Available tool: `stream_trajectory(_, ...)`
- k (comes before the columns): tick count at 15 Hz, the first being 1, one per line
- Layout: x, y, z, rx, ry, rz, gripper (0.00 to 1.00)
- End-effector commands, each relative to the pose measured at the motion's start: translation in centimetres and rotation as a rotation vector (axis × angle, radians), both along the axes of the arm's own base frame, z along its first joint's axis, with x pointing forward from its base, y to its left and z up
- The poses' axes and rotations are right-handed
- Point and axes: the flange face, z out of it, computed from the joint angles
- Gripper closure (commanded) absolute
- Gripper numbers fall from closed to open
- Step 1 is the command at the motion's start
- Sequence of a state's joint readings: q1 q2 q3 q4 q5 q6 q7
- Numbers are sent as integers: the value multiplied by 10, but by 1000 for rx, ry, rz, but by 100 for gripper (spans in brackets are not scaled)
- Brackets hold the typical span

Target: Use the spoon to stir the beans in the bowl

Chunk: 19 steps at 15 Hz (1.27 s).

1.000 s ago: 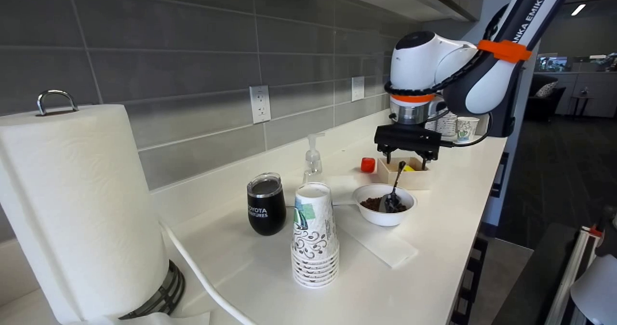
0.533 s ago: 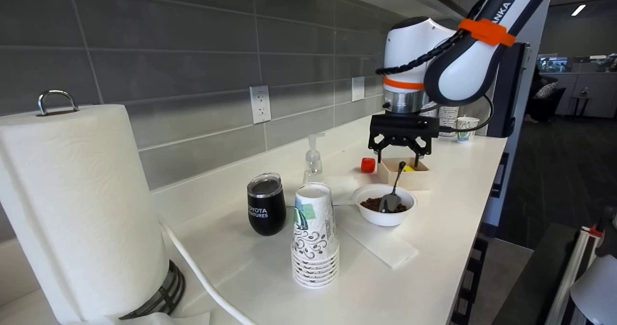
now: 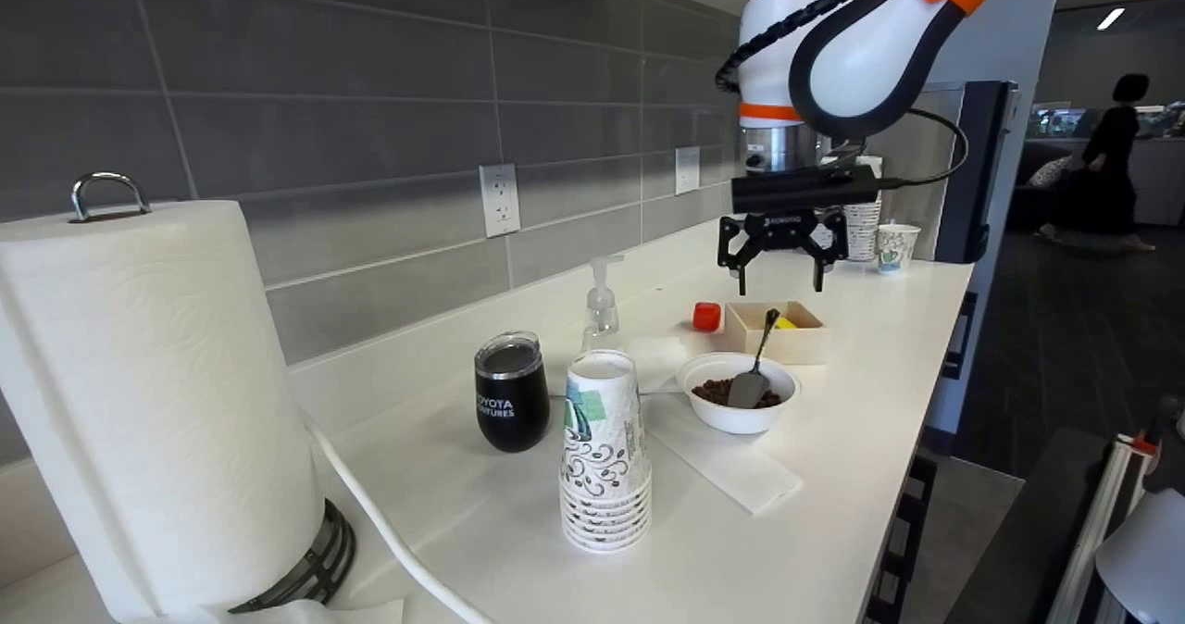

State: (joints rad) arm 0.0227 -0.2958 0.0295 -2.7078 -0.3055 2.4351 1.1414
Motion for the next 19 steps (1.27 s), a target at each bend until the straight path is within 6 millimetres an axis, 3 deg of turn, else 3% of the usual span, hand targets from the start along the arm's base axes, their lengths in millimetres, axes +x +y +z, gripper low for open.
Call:
stream_trajectory(1, -7, -3, 20, 28, 58, 62, 0)
stream_trajectory(5, -11, -6, 28, 54, 109, 157, 0)
stream_trajectory(13, -15, -16, 38, 198, 235, 531, 0)
stream_trajectory(19, -18, -20, 42, 211, 305, 665, 0)
